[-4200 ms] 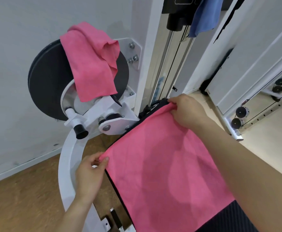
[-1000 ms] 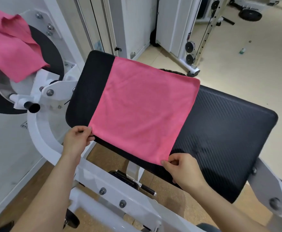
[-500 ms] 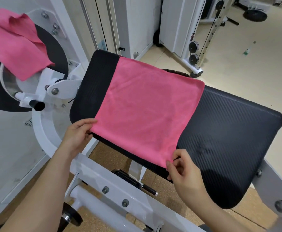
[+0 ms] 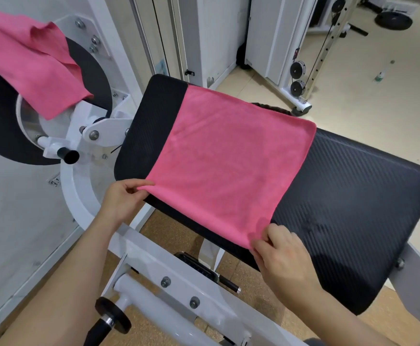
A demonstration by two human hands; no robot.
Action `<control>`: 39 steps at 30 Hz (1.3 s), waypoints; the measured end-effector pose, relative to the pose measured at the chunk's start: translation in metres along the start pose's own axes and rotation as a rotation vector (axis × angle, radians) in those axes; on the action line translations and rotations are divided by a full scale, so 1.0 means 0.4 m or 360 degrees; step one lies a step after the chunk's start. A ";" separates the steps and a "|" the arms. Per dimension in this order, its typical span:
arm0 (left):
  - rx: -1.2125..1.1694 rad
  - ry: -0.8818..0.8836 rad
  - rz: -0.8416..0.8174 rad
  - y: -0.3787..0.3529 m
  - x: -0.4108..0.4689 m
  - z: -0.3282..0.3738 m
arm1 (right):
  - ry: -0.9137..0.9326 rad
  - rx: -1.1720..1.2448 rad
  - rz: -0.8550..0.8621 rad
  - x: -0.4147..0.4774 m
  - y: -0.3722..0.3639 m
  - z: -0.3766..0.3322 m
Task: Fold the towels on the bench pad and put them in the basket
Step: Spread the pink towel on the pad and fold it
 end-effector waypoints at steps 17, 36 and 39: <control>-0.0674 0.0014 -0.0246 0.018 0.155 0.244 | -0.1056 0.1538 0.0621 0.182 0.205 0.202; -0.0279 -0.0208 0.0372 -0.097 0.260 0.370 | -0.0884 0.0269 0.0484 0.272 0.226 0.295; -0.0033 -0.0383 0.0426 -0.102 0.250 0.384 | -0.0832 0.0232 0.0275 0.274 0.223 0.291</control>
Point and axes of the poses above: each hand's wrist, its own x-axis towards the middle knuckle, its own y-axis out of the back of the hand, z = x × y, the point moved 4 cm from there along x, towards the middle knuckle, and after that the axes turned 12 degrees about y, right-handed, at the moved point
